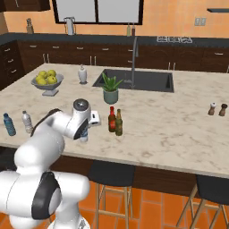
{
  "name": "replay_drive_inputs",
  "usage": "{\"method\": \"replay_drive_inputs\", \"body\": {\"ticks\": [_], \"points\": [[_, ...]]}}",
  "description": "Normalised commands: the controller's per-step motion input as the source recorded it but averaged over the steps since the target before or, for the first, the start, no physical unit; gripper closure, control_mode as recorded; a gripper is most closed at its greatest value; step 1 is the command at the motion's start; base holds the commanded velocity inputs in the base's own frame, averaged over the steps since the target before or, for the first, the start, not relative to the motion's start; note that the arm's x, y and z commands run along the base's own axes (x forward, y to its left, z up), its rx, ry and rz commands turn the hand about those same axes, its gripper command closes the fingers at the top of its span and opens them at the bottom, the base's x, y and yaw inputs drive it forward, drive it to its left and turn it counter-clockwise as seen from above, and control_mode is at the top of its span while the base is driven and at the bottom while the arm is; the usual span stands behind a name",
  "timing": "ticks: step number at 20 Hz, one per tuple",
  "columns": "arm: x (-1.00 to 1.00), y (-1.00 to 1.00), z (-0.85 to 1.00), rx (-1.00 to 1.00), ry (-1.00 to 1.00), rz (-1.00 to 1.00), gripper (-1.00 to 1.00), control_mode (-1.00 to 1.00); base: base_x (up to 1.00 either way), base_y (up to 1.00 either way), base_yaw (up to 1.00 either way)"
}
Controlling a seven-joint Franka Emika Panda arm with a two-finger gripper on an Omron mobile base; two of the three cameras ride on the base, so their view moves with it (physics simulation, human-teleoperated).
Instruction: Move the plastic bottles in the middle to the plastics group, and the glass bottles in the middle to the glass group.
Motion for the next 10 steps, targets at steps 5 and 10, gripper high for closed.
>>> {"method": "replay_drive_inputs", "body": {"ticks": [5,10], "points": [[0.0,1.0,0.18,0.0,0.0,0.1,1.0,-1.0,0.0,0.0,0.0],[0.08,1.0,0.23,0.0,0.0,0.09,1.0,-1.0,0.0,0.0,0.0]]}}
